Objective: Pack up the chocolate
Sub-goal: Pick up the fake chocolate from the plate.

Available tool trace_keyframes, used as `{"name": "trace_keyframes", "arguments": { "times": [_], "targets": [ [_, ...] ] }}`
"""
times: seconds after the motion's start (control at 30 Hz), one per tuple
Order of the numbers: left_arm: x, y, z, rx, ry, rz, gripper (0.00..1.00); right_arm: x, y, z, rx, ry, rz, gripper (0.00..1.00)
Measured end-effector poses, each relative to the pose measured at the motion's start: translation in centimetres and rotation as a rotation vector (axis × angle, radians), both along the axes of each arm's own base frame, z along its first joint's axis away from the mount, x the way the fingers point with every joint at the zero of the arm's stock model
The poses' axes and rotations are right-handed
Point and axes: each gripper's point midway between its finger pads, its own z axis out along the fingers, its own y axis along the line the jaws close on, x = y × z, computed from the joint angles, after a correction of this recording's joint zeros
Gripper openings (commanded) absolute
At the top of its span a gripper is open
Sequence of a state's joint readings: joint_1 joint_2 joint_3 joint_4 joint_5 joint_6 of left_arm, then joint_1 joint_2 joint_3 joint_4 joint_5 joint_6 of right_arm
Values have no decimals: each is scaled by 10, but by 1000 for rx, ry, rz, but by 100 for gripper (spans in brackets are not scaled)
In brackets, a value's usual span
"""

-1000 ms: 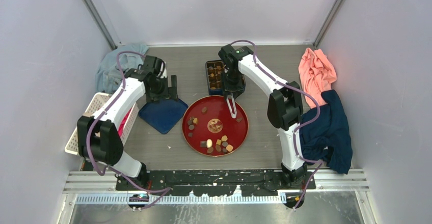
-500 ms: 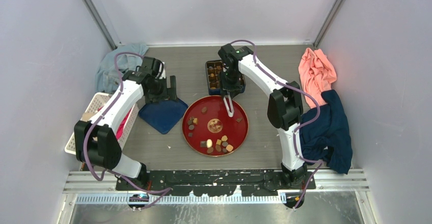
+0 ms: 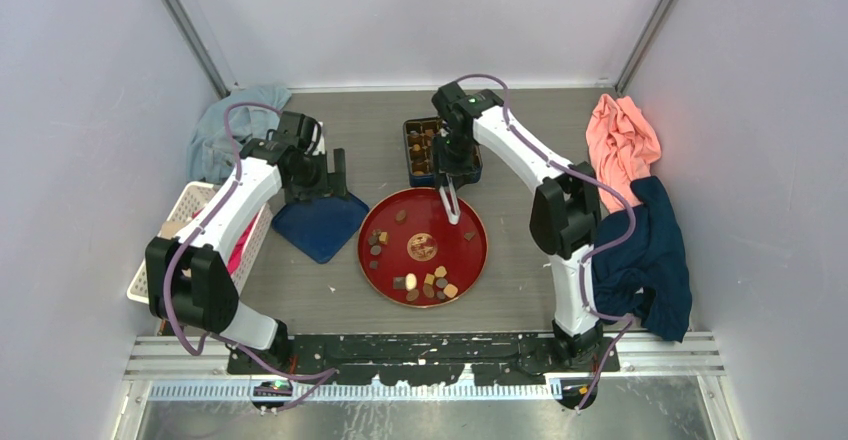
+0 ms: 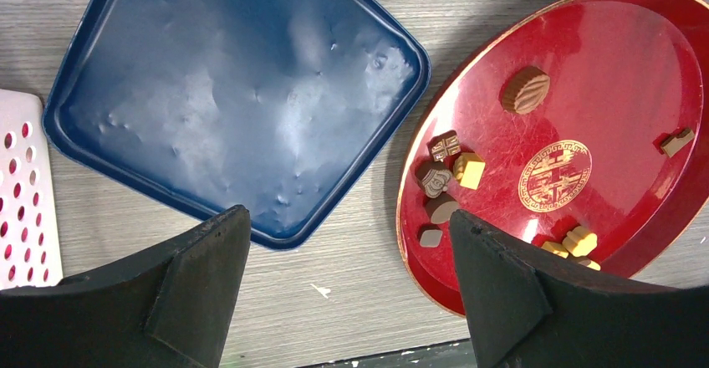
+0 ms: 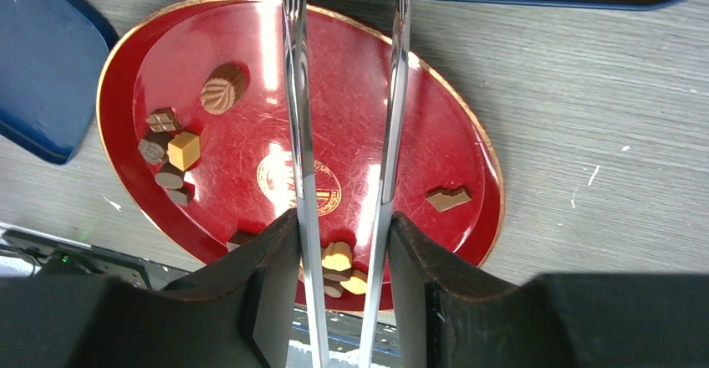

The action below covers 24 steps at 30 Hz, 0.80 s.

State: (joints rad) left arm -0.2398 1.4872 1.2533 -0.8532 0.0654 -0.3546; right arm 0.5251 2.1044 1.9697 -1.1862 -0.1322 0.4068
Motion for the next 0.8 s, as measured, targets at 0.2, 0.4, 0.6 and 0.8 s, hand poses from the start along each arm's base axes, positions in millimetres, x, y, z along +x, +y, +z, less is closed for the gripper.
{"name": "trace_keyframes", "arguments": {
  "times": [0.2,0.4,0.6,0.8],
  "targets": [
    [0,0,0,-1,0,0,89,8,-22,20,10,-55,-69,44],
    [0,-1,0,-3,0,-1,89,7,-42,37,17,-104,-117,44],
    [0,-1,0,-4,1,-2,89,-6,-48,32,5,-79,-129,43],
    [0,-1,0,-7,2,-2,89,-27,-55,26,4,-44,-123,43]
  ]
}}
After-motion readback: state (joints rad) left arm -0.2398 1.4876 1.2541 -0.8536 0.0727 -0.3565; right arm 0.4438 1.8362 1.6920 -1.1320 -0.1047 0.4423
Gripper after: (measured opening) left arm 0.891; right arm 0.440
